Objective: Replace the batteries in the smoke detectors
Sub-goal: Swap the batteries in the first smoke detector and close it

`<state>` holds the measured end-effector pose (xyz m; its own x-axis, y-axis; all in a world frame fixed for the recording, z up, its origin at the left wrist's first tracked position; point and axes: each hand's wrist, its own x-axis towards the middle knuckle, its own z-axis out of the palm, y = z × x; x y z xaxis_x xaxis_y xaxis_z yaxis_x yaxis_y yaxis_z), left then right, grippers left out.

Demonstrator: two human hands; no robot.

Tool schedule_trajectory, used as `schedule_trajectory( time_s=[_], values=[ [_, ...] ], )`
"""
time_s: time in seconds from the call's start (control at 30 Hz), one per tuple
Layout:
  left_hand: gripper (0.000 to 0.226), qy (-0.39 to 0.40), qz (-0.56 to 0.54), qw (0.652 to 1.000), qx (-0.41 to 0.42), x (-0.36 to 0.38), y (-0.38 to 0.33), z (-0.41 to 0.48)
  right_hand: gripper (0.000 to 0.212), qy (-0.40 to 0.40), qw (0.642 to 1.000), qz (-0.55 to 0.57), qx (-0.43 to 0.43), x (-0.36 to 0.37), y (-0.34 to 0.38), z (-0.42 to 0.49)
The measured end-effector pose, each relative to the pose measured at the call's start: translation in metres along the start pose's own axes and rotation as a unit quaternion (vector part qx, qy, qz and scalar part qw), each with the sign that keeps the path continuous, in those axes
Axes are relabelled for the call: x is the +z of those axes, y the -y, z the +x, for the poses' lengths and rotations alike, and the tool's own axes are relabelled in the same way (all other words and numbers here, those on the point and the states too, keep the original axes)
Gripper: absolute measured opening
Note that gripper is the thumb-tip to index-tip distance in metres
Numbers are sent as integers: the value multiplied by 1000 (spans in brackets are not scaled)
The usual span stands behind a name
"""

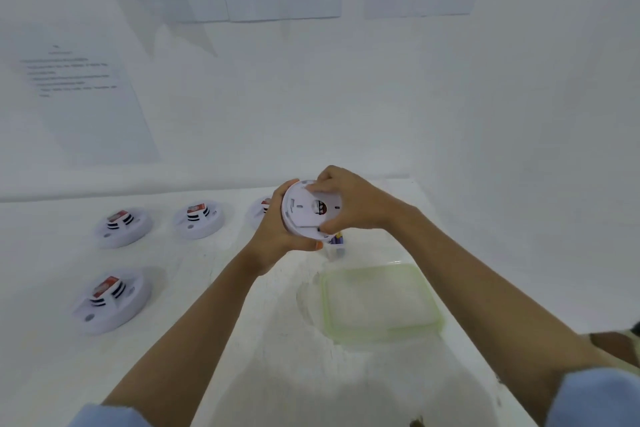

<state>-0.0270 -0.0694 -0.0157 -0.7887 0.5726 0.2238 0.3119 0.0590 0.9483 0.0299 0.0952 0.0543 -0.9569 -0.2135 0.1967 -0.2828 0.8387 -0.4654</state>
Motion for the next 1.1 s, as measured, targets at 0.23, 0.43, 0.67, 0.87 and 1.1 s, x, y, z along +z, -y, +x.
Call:
schedule_trajectory(
  time_s=[0.23, 0.43, 0.67, 0.87, 1.1],
  values=[
    [111, 10, -23, 1000, 0, 1, 3, 13, 65, 13, 1000, 18, 8, 4, -15, 14],
    [110, 15, -50, 999, -11, 5, 1, 19, 66, 41, 999, -1, -7, -1, -27, 22],
    [110, 8, -57, 998, -13, 9, 5, 24, 68, 68, 998, -14, -13, -4, -35, 24],
    [105, 4, -81, 997, -8, 15, 4, 26, 66, 64, 998, -8, -21, -4, -41, 22],
    [104, -19, -88, 996, -5, 20, 1, 26, 61, 30, 998, 48, -13, 4, -47, 18]
  ],
)
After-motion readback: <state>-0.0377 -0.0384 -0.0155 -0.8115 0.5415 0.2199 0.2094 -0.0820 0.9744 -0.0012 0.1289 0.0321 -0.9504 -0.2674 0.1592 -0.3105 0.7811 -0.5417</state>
